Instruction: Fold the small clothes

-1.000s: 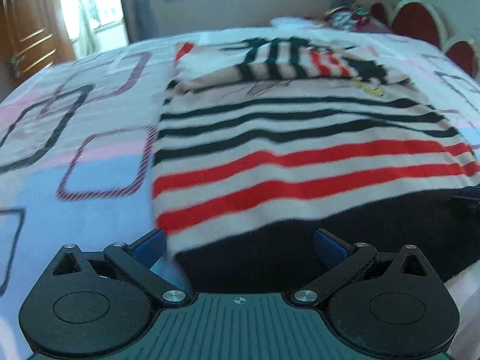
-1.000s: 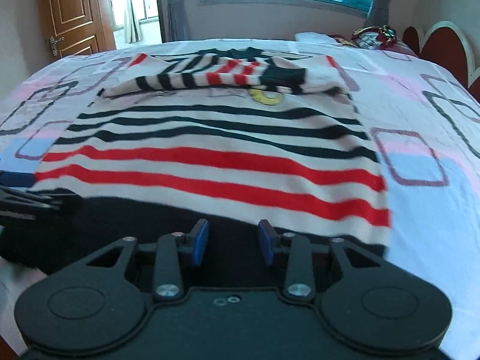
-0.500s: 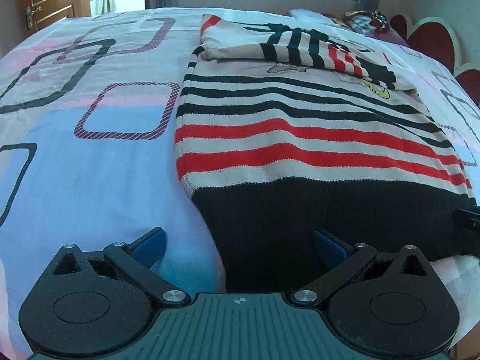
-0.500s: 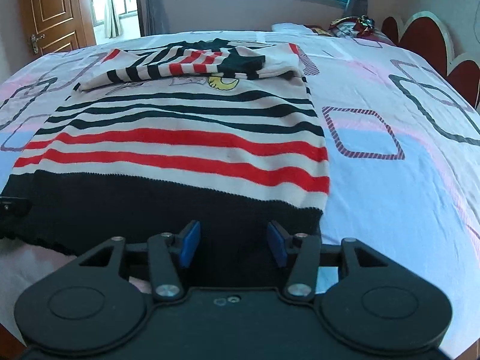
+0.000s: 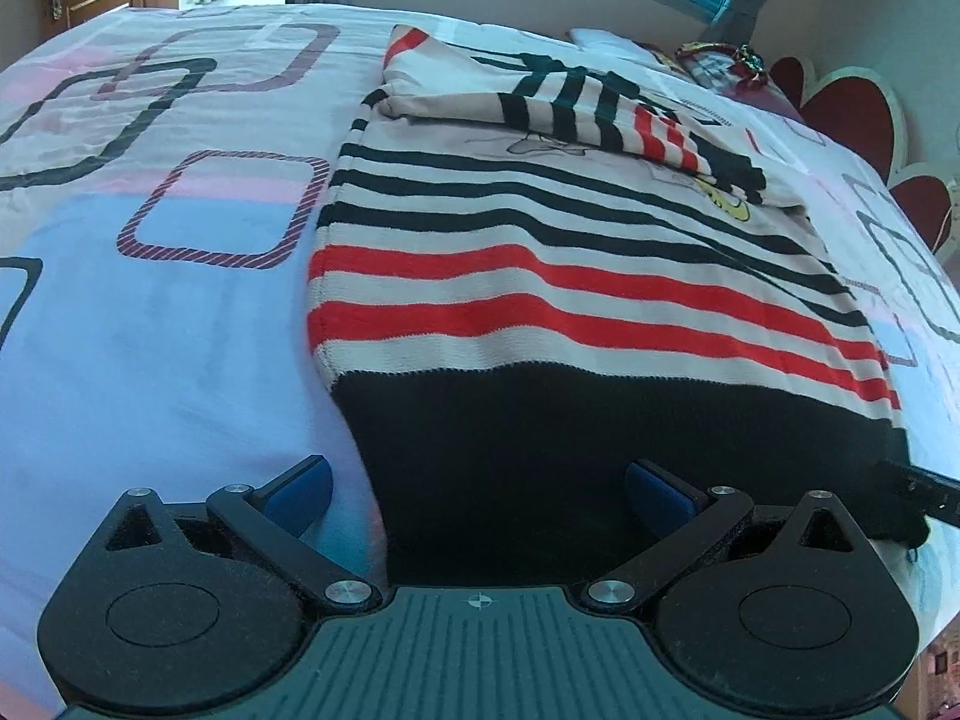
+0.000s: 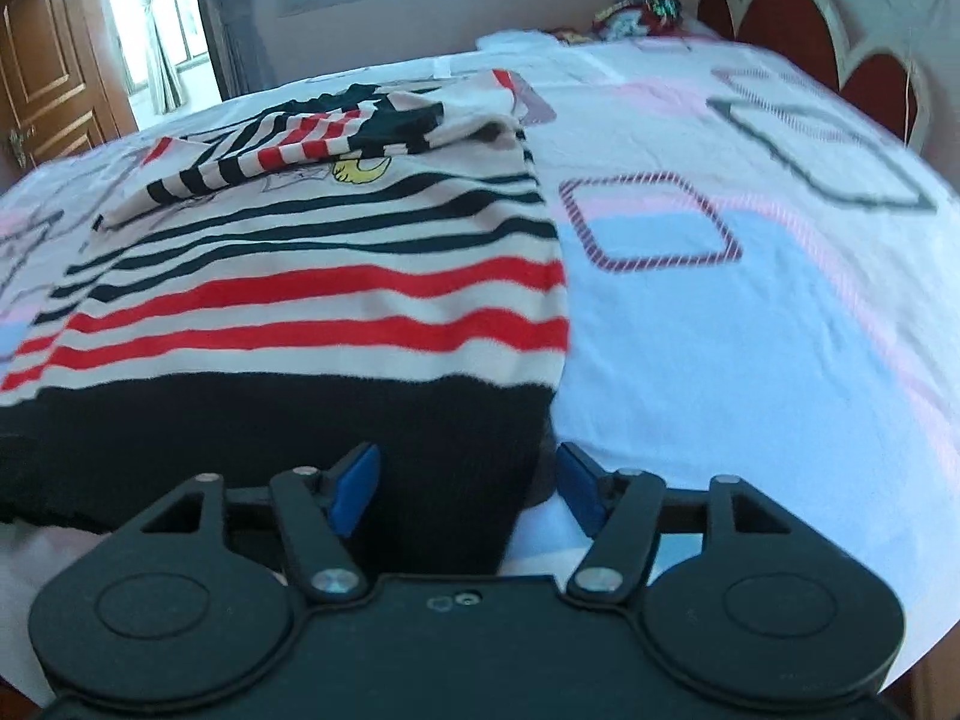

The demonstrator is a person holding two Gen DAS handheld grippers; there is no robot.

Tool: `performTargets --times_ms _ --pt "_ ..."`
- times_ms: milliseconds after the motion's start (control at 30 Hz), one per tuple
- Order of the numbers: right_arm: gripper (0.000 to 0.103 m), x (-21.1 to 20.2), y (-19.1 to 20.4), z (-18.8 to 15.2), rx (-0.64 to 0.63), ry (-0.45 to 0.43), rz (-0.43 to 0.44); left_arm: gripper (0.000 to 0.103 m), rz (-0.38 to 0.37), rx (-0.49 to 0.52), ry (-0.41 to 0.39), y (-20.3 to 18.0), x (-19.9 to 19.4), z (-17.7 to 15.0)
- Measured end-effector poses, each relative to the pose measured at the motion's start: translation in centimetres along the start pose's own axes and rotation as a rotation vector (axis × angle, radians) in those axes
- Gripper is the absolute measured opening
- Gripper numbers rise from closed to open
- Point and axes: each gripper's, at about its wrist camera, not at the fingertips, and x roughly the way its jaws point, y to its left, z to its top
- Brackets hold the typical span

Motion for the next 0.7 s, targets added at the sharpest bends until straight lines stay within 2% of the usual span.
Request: performTargets --times_ms 33,67,133,267,300,333,433,467,533,600,667,700 --pt "0.062 0.0 0.0 -0.1 0.005 0.002 0.005 0.095 -0.007 -0.004 0.001 0.0 0.0 0.0" --pt "0.062 0.0 0.1 -0.1 0.004 0.003 0.005 0.093 -0.004 0.000 0.000 0.0 -0.1 0.0" --pt "0.052 -0.1 0.1 -0.1 0.013 0.007 0.019 0.086 -0.013 0.002 0.003 0.1 -0.2 0.2" --pt "0.044 -0.2 0.1 -0.1 0.022 0.016 0.036 0.069 -0.023 -0.006 0.011 0.8 -0.6 0.3" --pt "0.040 -0.3 0.0 -0.1 0.030 0.019 0.042 0.065 -0.023 -0.005 0.013 0.9 -0.7 0.3" --pt "0.034 -0.4 -0.2 -0.1 0.034 0.020 0.046 0.065 -0.026 -0.003 0.013 1.1 -0.6 0.3" --pt "0.030 -0.6 -0.5 -0.2 0.044 0.018 0.047 0.068 -0.030 0.024 0.010 1.0 -0.6 0.2" --pt "0.033 -0.6 -0.5 -0.3 0.042 0.010 0.032 0.071 -0.029 0.034 0.010 0.9 -0.7 0.1" --pt "0.053 -1.1 -0.7 -0.3 0.055 -0.016 -0.009 0.091 -0.045 0.043 0.022 0.9 -0.6 0.0" --pt "0.055 -1.5 -1.3 -0.4 0.082 -0.023 0.024 0.093 -0.046 0.051 0.023 0.6 -0.5 -0.2" --pt "0.052 -1.1 -1.6 -0.4 0.082 0.018 0.040 0.092 -0.053 0.045 0.020 0.5 -0.5 -0.2" --pt "0.048 -1.0 -1.7 -0.5 0.090 0.018 0.044 0.087 -0.065 0.028 0.014 0.7 -0.6 -0.2"
